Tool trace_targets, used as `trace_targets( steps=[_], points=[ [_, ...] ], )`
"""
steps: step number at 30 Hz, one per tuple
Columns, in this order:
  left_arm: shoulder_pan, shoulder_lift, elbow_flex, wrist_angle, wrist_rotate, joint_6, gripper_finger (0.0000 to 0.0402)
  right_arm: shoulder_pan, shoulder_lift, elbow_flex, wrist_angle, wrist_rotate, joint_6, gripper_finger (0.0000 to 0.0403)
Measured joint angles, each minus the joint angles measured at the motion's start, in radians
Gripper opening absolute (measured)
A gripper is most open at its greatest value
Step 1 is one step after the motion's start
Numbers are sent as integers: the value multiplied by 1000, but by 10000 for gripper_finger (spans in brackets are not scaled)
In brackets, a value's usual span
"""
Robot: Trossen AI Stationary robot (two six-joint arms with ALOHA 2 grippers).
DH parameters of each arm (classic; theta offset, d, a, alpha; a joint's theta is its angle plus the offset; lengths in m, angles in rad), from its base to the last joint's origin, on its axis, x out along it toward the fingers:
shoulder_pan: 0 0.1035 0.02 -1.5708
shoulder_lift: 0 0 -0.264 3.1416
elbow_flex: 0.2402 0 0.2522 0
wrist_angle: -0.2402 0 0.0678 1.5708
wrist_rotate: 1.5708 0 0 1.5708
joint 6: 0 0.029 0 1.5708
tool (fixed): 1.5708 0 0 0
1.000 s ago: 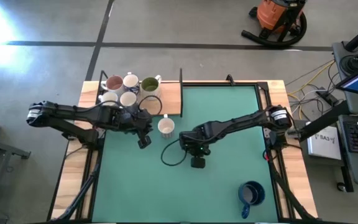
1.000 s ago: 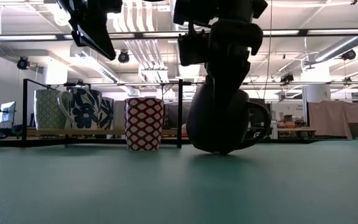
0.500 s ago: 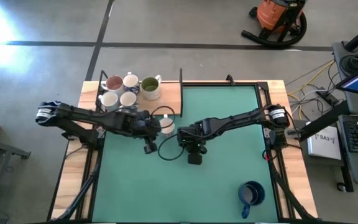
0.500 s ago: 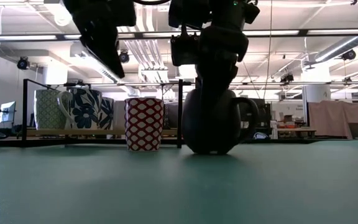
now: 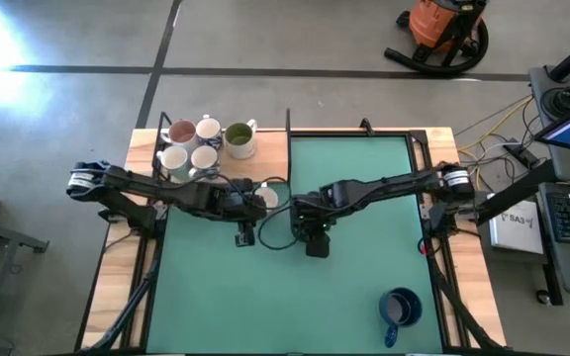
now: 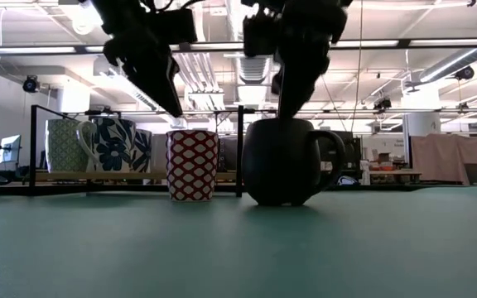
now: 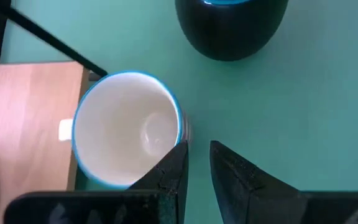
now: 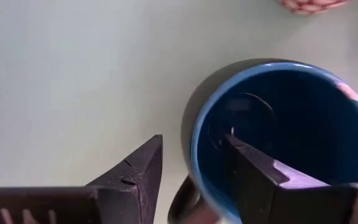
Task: Place coffee mugs
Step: Put the red patterned mug on the shelf
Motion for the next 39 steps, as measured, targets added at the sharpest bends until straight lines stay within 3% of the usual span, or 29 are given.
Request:
trace_targets(
  steps=[13,27,39],
  points=[
    [27,86,0,22,-46,57,49,6,-193,-22,-25,0,64,148],
    [26,63,25,-29,42,-95,49,14,-195,-26,-72,0,73,148],
    [51,65,62,-38,-3,-18,51,14,-196,-26,-132,0,80,145]
  ],
)
